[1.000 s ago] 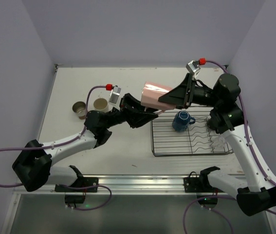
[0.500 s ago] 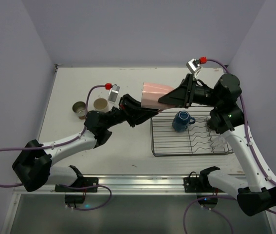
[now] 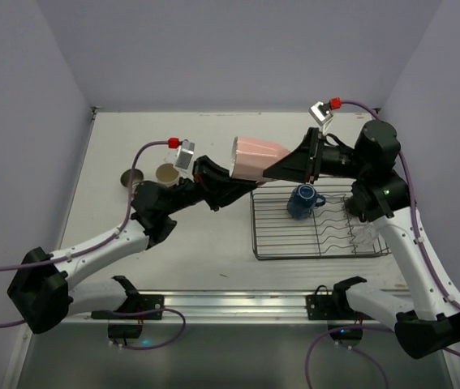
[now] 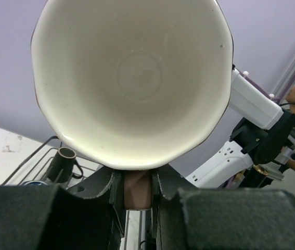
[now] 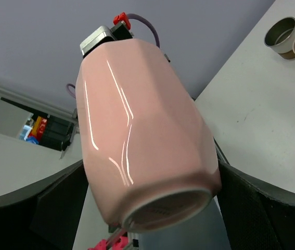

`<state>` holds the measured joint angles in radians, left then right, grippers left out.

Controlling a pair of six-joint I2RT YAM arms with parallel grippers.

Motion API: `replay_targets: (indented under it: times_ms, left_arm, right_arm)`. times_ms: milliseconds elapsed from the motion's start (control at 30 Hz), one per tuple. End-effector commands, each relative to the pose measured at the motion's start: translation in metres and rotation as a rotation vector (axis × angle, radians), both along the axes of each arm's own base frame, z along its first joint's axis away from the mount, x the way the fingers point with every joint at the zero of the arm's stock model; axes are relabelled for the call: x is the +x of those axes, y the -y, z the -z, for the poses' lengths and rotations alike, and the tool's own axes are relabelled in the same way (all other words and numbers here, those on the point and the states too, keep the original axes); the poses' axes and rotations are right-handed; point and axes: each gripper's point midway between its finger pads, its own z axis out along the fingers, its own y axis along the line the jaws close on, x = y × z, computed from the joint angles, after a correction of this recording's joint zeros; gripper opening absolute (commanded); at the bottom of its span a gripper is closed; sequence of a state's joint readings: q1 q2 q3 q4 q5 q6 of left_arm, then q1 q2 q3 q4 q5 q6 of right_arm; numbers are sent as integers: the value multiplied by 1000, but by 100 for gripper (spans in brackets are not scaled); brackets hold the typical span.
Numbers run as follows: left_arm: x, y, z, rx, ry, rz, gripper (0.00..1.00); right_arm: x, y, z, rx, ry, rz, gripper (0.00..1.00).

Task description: Unload the cups from the dish rack

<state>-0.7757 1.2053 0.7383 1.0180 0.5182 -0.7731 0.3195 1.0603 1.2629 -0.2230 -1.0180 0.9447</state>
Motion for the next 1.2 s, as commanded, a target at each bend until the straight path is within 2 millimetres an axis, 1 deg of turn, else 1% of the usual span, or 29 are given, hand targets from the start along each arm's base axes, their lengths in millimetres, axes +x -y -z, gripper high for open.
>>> replay_targets:
  times_ms: [0,33,67,100,133,167,200,233,267,300,333,367,400,433,467,500,567,633,733,767,800,900,933,1000,1033,1067,1100,1133,1167]
  left_arm:
    - [0,-30,-41,-79,101,-103,0]
    - [7,-34,-36,-55,88,-120,0]
    - [6,-40,-38,-54,89,-128,0]
    - [8,-43,-36,-40,82,-139,0]
    - [16,-47,-29,-7,52,-163,0]
    - [15,-54,-32,-4,59,-181,0]
    - [17,-56,-28,13,48,-189,0]
    - [25,-61,-20,48,16,-216,0]
    - [26,-67,-22,60,18,-238,0]
    - [31,-71,-26,73,13,-271,0]
    - [41,-74,-10,146,-52,-311,0]
    - [48,-77,-7,196,-34,-363,0]
    - [59,-83,-3,230,-65,-432,0]
    - [66,-87,9,290,-112,-470,0]
    - [80,-96,30,372,-158,-554,0]
    - [85,-100,33,397,-163,-586,0]
    - [94,-107,53,459,-202,-642,0]
    - [101,-114,69,499,-234,-697,0]
    - [113,-120,108,610,-305,-772,0]
    - [116,-122,114,631,-312,-797,0]
    - [121,-123,126,677,-323,-841,0]
    - [128,-124,142,751,-330,-908,0]
    - [133,-123,154,794,-340,-919,0]
    - [137,-125,164,833,-354,-960,0]
    - [141,-125,175,868,-367,-970,0]
    - [143,-125,182,890,-375,-978,0]
    - [146,-127,185,910,-385,-990,0]
    - [149,-126,198,950,-402,-997,0]
    - [151,-127,204,972,-413,-1004,0]
  right_arm:
    - [-10,2,0,-13,55,-41,99]
    - [-10,3,0,-13,63,-40,99]
    - [-10,4,0,-14,70,-35,99]
    - [-10,5,2,-17,70,-36,99]
    - [-12,6,2,-16,75,-42,99]
    - [-13,7,3,-19,82,-45,99]
    - [-13,7,7,-22,78,-51,99]
    - [-17,9,9,-22,81,-62,99]
    - [-16,11,12,-27,82,-57,99]
    - [-17,13,20,-40,56,-50,99]
    - [-15,15,25,-58,44,-32,99]
    - [-2,20,27,-102,100,60,99]
    - [1,27,46,-178,21,125,99]
    - [11,35,55,-239,11,208,99]
    - [28,53,71,-359,4,354,99]
    - [35,64,78,-418,5,421,99]
    - [48,87,87,-530,21,549,99]
    - [47,96,92,-570,21,586,99]
    - [47,106,92,-599,40,633,99]
    - [48,108,93,-607,41,644,99]
    - [49,113,95,-628,40,665,99]
    - [50,119,100,-671,45,676,99]
    - [51,120,102,-682,50,671,99]
    - [51,120,106,-696,43,667,99]
    - [51,121,107,-703,41,669,99]
    - [51,122,110,-709,39,668,99]
    - [52,122,111,-711,40,670,99]
    - [53,123,113,-720,39,674,99]
    - [54,124,116,-729,32,672,99]
